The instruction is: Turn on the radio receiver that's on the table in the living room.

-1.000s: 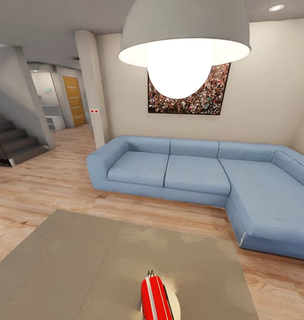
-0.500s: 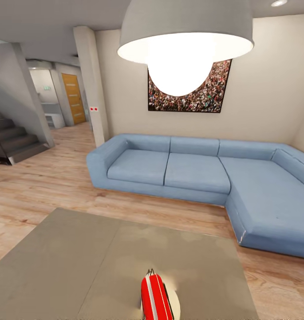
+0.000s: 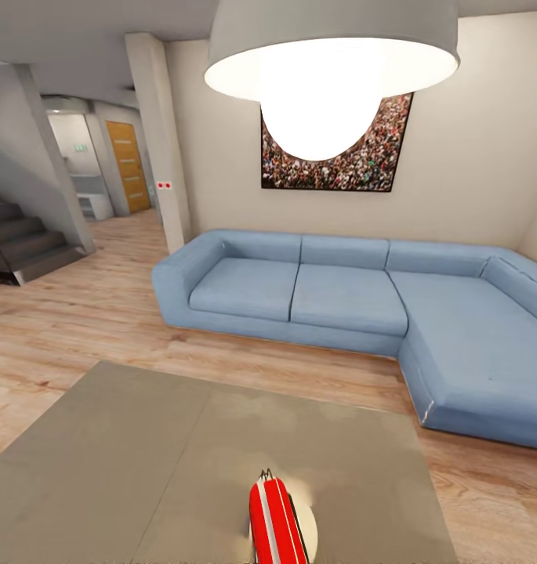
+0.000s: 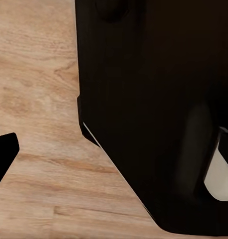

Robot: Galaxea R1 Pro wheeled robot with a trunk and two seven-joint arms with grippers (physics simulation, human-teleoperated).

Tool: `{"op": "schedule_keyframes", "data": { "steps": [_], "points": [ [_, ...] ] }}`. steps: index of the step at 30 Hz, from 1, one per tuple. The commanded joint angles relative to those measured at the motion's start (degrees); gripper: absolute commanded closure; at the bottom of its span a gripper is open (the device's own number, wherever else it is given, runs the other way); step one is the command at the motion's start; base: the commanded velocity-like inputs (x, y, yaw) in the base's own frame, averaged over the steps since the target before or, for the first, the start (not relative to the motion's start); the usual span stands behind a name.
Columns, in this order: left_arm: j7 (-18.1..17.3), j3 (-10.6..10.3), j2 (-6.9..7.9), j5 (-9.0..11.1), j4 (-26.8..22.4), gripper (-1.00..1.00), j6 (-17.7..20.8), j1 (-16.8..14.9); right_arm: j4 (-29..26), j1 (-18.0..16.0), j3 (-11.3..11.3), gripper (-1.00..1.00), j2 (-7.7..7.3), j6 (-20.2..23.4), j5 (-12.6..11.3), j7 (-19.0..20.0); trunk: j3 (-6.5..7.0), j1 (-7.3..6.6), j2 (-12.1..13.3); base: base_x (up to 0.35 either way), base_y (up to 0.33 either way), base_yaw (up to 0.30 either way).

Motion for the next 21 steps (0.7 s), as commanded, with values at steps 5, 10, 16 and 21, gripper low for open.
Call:
{"op": "schedule_keyframes", "data": {
  "steps": [5,10,16,21],
  "points": [
    [0.00,0.00,0.00,0.00,-0.01,-1.00,0.00,0.00,-0.01,0.00,0.00,-1.00,0.00,0.00,0.00,0.02,-0.47,0.00,0.00,0.000,0.000,0.000],
    [0.00,0.00,0.02,0.00,-0.01,-1.00,-0.03,0.01,0.01,0.00,0.00,-1.00,0.00,0.00,0.00,0.04,-0.93,0.00,0.00,0.000,0.000,0.000],
    [0.00,0.00,0.02,0.00,-0.01,-1.00,-0.08,-0.02,0.03,0.00,0.00,-1.00,0.00,0.00,0.03,0.05,-1.48,0.00,0.00,0.000,0.000,0.000],
    [0.00,0.00,0.02,0.00,-0.01,-1.00,-0.09,0.02,0.01,0.00,0.00,-1.00,0.00,0.05,0.07,0.05,-1.95,0.00,0.00,0.000,0.000,0.000]
  ]
}}
